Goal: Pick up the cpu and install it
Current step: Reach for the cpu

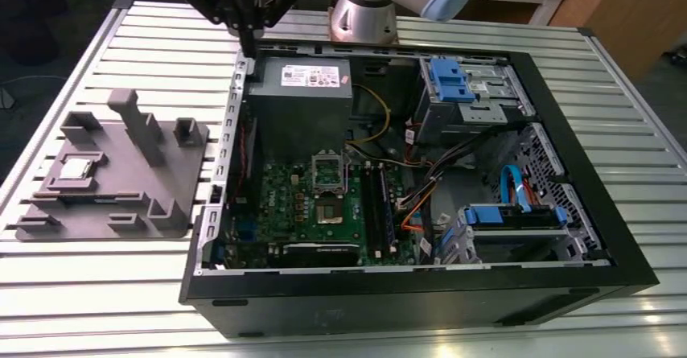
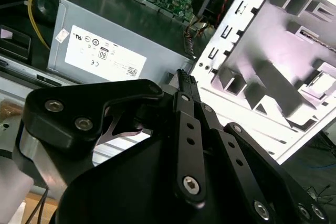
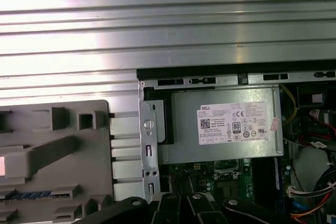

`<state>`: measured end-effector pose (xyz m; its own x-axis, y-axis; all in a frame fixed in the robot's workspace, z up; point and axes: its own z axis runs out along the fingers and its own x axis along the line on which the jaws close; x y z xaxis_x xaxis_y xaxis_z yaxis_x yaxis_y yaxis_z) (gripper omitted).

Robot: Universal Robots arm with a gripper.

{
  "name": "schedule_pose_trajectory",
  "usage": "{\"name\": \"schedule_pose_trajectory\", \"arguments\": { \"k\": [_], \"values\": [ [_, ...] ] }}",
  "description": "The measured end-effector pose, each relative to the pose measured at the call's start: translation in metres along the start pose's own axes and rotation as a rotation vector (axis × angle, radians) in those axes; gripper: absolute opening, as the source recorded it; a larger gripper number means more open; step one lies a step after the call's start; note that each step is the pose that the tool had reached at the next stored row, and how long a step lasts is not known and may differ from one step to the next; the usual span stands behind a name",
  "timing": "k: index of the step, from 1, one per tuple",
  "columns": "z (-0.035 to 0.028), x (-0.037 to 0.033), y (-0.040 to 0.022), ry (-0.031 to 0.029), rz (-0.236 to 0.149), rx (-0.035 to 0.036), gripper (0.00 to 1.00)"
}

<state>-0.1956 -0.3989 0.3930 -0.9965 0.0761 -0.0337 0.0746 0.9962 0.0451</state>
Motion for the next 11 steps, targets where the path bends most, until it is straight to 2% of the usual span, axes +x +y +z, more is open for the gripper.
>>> {"name": "schedule_pose_trajectory", "arguments": {
  "k": [11],
  "values": [
    [-0.0004,0.0221,-0.0017,-0.0034,0.000,-0.0003,0.10]
  ]
}}
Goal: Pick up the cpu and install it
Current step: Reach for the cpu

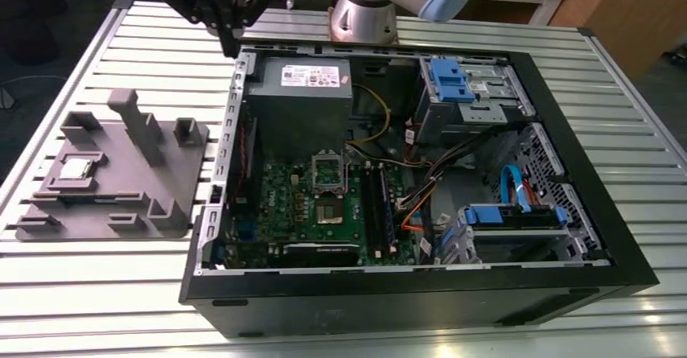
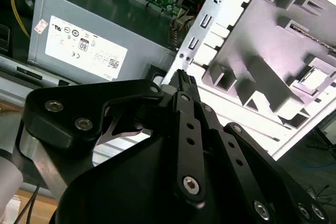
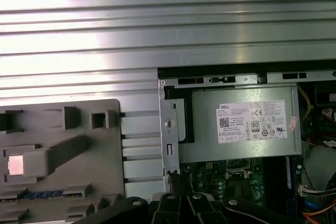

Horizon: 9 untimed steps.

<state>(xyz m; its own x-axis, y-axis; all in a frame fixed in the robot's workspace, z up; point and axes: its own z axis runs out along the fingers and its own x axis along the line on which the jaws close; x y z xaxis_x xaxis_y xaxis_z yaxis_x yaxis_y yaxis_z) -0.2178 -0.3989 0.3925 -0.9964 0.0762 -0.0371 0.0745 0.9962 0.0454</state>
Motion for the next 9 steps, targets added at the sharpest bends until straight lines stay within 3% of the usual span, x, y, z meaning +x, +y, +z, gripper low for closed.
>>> {"name": "schedule_pose_trajectory", "arguments": {
  "k": [9],
  "values": [
    [-0.0002,0.0253,-0.0018,-0.0034,0.000,-0.0002,0.10]
  ]
}}
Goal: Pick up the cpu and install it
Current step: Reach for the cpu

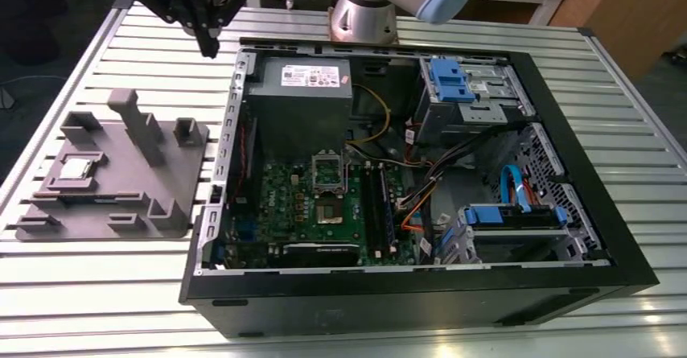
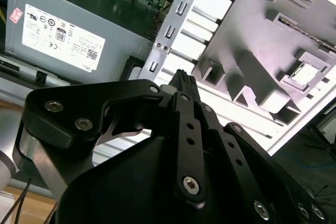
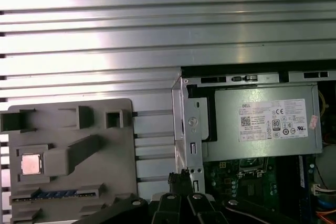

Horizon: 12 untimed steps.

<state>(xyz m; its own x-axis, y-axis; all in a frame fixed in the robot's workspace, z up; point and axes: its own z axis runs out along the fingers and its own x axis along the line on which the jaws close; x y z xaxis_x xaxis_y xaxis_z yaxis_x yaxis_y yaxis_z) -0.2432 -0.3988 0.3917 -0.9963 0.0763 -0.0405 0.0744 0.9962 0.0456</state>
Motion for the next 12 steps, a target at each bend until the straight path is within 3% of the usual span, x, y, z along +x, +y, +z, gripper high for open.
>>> {"name": "schedule_pose_trajectory", "arguments": {
  "k": [12],
  "values": [
    [-0.0002,0.0366,-0.0026,-0.0036,0.000,-0.0002,0.10]
  ]
}}
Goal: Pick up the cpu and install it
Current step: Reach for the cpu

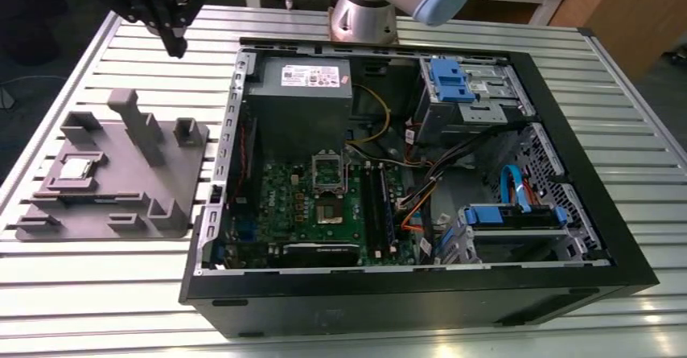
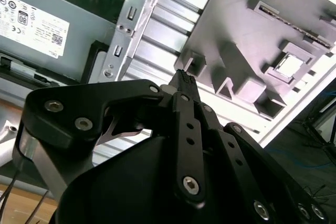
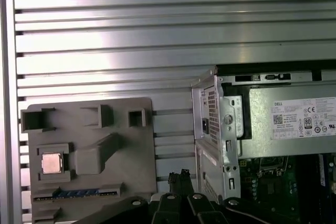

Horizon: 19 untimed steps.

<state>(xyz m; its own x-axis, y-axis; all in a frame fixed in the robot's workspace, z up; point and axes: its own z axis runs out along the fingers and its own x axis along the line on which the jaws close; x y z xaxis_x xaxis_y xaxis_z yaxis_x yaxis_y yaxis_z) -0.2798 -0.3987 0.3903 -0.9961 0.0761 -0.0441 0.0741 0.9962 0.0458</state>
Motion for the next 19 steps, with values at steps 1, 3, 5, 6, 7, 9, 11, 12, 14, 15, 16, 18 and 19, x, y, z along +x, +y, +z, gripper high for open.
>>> {"name": "schedule_pose_trajectory", "arguments": {
  "k": [1,3,5,6,7,9,11,12,14,15,16,18,19],
  "values": [
    [0.0000,0.0029,-0.0002,-0.0003,0.000,0.0000,0.10],
    [0.0001,0.0093,-0.0007,-0.0007,0.000,-0.0001,0.10],
    [0.0002,0.0155,-0.0011,-0.0012,0.000,-0.0001,0.10],
    [0.0002,0.0186,-0.0013,-0.0013,0.000,-0.0001,0.10],
    [0.0002,0.0216,-0.0016,-0.0015,0.000,-0.0001,0.10],
    [0.0004,0.0281,-0.0020,-0.0018,0.000,-0.0002,0.10],
    [0.0005,0.0344,-0.0025,-0.0020,0.000,-0.0002,0.10],
    [0.0006,0.0376,-0.0027,-0.0021,0.000,-0.0002,0.10],
    [0.0008,0.0441,-0.0031,-0.0023,0.000,-0.0002,0.10],
    [0.0009,0.0475,-0.0034,-0.0024,0.000,-0.0003,0.10],
    [0.0011,0.0506,-0.0036,-0.0025,0.000,-0.0002,0.10],
    [0.0013,0.0566,-0.0040,-0.0025,0.000,-0.0003,0.10],
    [0.0014,0.0596,-0.0042,-0.0025,0.000,-0.0002,0.10]
  ]
}}
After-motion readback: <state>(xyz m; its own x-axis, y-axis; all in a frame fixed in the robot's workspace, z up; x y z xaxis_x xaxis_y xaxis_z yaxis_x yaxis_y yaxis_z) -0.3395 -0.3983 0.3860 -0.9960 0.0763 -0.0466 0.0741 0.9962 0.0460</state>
